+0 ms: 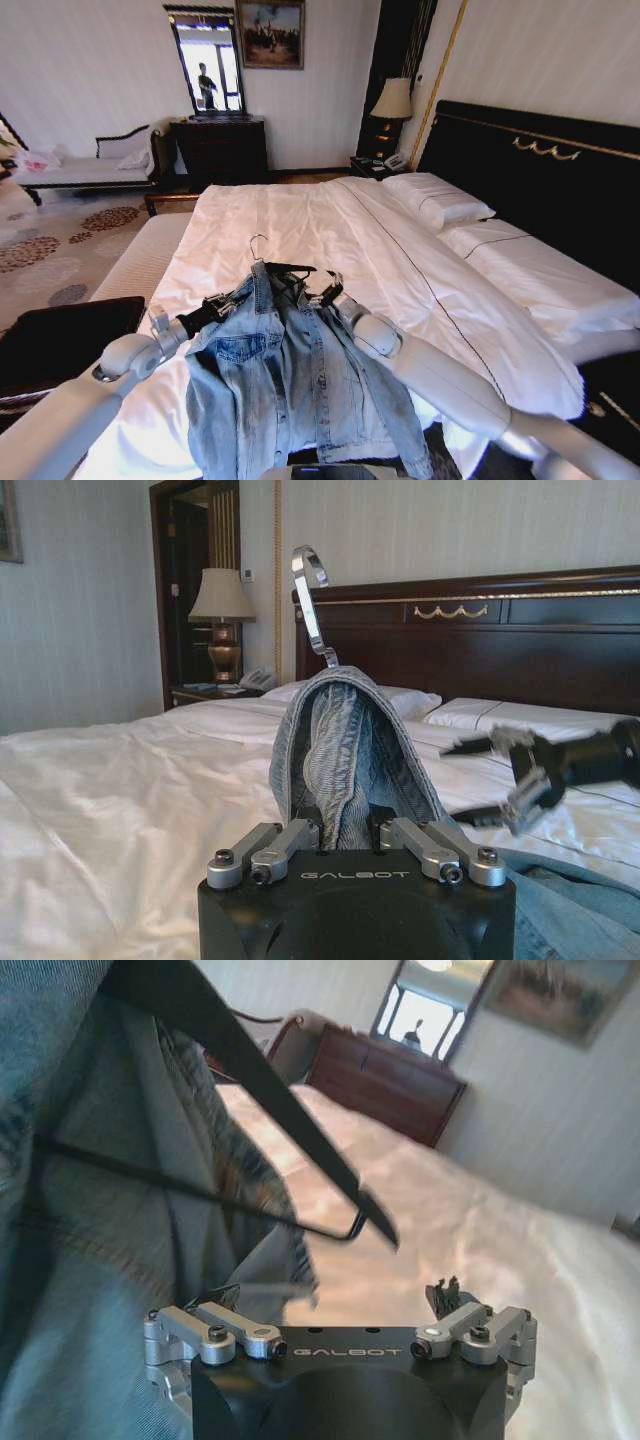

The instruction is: Pick up the clothes from the bed and hang them on the clothes hanger.

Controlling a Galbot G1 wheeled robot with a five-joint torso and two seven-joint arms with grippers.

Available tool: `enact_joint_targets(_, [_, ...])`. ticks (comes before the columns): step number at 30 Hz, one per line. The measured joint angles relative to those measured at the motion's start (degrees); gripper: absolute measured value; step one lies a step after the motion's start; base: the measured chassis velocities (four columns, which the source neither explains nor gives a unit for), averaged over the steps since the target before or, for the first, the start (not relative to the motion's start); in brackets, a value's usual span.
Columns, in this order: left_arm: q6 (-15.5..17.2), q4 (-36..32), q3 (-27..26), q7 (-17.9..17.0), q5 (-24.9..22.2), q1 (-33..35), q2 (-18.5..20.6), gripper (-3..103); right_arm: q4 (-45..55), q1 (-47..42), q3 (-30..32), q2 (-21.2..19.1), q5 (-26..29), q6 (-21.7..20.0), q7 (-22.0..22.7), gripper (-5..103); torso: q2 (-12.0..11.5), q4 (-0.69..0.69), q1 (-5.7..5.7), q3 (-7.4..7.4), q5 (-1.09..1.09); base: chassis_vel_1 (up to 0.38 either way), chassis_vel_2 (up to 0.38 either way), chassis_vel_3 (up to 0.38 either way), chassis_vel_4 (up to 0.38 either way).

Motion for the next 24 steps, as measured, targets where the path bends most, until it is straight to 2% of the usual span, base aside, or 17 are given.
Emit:
enact_joint_targets(6, [-0.3, -0.7, -1.1, 0.0, 0.4, 2.4, -1.3, 20, -0.9, -3.5, 0.9, 1.3, 0.6, 0.8, 0.4, 100, 0.0, -0.01, 0.00, 0.00, 0.00, 0.000, 0.000, 0.000, 0.000])
enact_joint_targets(10, [-0.4, -1.7, -3.4, 0.0, 0.7, 5.7, -2.5, 20, -2.1, -3.9, 0.0, 3.4, -2.3, 1.0, 0.4, 100, 0.0, 0.03, 0.00, 0.00, -0.01, 0.000, 0.000, 0.000, 0.000])
enact_joint_targets(16, [-0.7, -2.3, -5.3, 0.0, 1.0, 7.9, -3.4, 20, -3.2, -3.8, -0.9, 5.1, -4.3, 1.2, 0.0, 100, 0.0, 0.00, 0.00, 0.00, -0.01, 0.000, 0.000, 0.000, 0.000])
enact_joint_targets(20, [-1.1, -3.0, -6.7, 0.2, 1.2, 9.9, -4.7, 20, -5.7, -4.2, -2.2, 8.2, -11.6, 1.5, -0.9, 100, 0.0, 0.00, -0.01, 0.00, -0.02, 0.000, 0.000, 0.000, 0.000])
enact_joint_targets(24, [-1.2, -3.3, -7.1, 0.2, 1.4, 10.3, -5.2, 20, -8.7, -3.8, -2.2, 10.7, -15.6, 1.6, -0.9, 100, 0.0, 0.01, 0.00, 0.00, -0.01, 0.000, 0.000, 0.000, 0.000])
